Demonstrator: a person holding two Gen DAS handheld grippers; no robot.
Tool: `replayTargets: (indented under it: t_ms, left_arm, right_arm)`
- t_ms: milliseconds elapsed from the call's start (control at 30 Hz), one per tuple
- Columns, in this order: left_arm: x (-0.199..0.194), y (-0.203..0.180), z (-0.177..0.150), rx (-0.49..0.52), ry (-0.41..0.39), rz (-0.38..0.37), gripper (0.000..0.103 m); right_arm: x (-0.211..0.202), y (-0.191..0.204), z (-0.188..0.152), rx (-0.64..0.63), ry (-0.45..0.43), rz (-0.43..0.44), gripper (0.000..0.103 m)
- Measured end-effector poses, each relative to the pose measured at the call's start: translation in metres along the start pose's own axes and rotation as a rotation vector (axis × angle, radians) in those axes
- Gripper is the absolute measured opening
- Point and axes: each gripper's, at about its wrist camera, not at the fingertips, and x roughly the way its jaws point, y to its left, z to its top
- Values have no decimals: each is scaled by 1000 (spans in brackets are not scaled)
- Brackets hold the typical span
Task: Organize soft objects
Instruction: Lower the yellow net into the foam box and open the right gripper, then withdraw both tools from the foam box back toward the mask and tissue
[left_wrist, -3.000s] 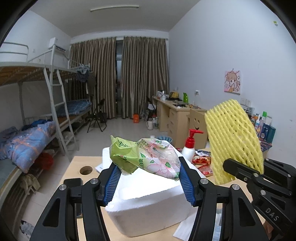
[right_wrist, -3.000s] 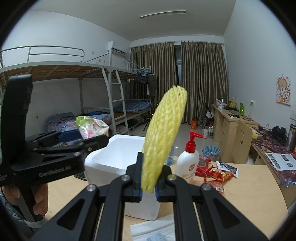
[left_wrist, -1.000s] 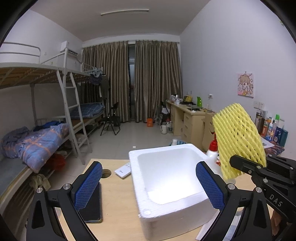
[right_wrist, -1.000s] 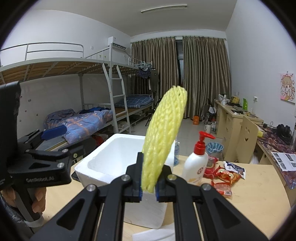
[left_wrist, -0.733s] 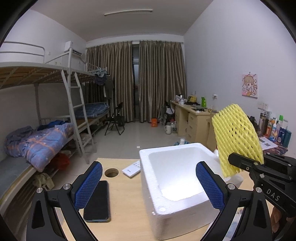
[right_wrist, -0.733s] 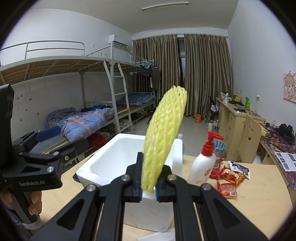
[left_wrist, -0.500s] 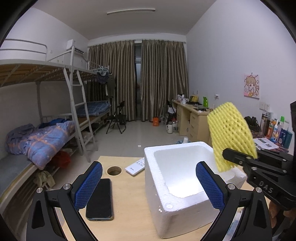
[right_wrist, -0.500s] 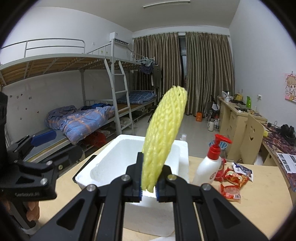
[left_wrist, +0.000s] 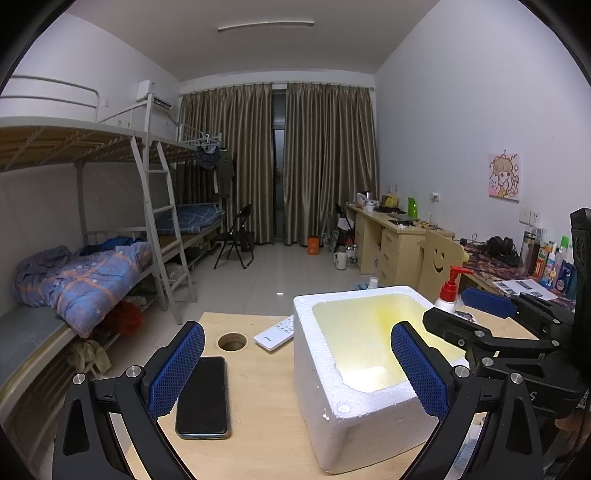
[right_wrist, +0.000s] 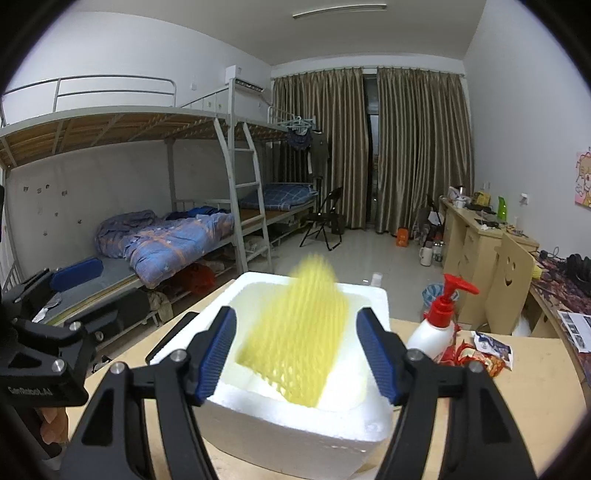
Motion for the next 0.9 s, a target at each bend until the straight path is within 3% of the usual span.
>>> replayTargets:
  t_ms: [433,800,900]
  left_arm:
    - [2,0,2,3,0,1,101]
    - [-16,-6,5,0,-19,-4,101]
    - [-26,-12,4,2,-32,-8,101]
  right_arm:
    - [-12,-5,0,7,-13,-18,72]
    - [-46,-11,-2,29,-47,-53,72]
    - [-59,-14,-5,40,-69,-62,83]
